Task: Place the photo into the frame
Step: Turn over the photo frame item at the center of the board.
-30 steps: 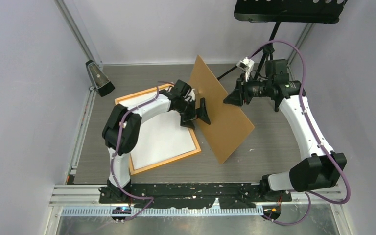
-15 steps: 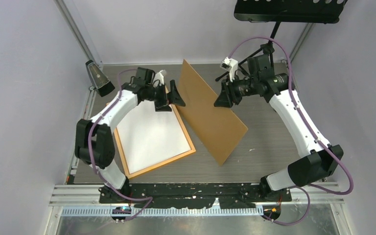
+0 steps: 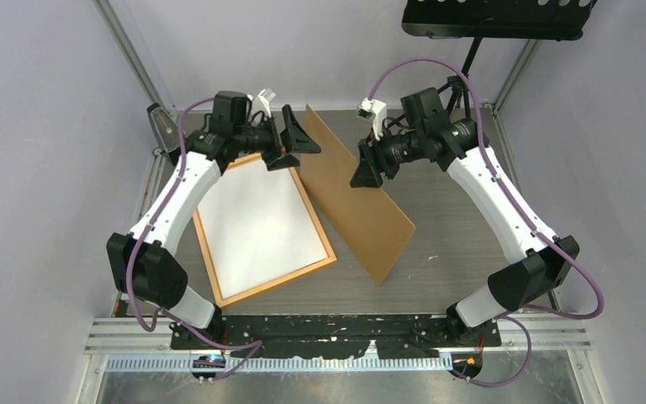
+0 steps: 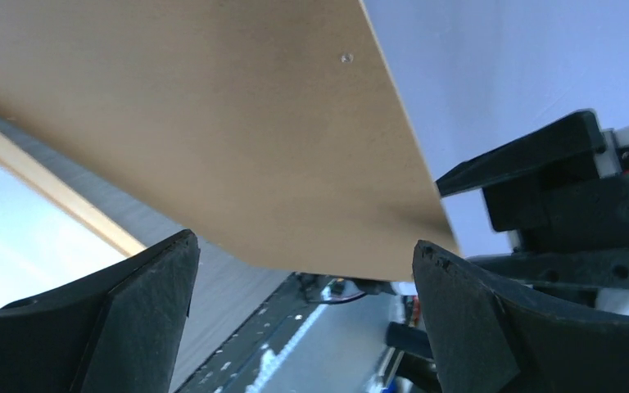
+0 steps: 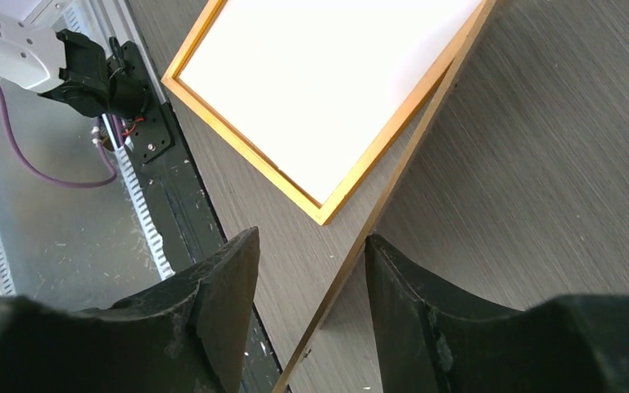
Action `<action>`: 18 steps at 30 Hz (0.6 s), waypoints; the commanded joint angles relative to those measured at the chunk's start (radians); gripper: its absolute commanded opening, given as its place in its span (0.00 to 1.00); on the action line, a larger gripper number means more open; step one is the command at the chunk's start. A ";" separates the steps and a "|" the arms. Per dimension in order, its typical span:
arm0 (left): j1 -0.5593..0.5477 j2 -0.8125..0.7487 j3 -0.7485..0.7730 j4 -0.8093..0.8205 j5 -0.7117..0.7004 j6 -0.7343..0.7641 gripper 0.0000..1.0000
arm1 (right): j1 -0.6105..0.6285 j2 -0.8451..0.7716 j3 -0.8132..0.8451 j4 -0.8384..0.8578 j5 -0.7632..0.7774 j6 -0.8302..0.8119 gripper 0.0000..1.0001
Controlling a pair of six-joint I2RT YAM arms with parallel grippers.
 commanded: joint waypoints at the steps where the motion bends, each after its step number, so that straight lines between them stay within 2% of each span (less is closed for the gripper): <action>1: -0.057 0.020 -0.010 0.119 0.040 -0.211 1.00 | 0.041 0.005 0.055 0.000 0.004 0.007 0.58; 8: -0.083 0.017 0.028 0.124 0.039 -0.257 1.00 | 0.099 0.005 0.058 -0.003 0.001 -0.006 0.61; 18: -0.085 -0.060 -0.063 0.121 0.029 -0.279 1.00 | 0.185 0.061 0.111 -0.025 -0.025 -0.024 0.64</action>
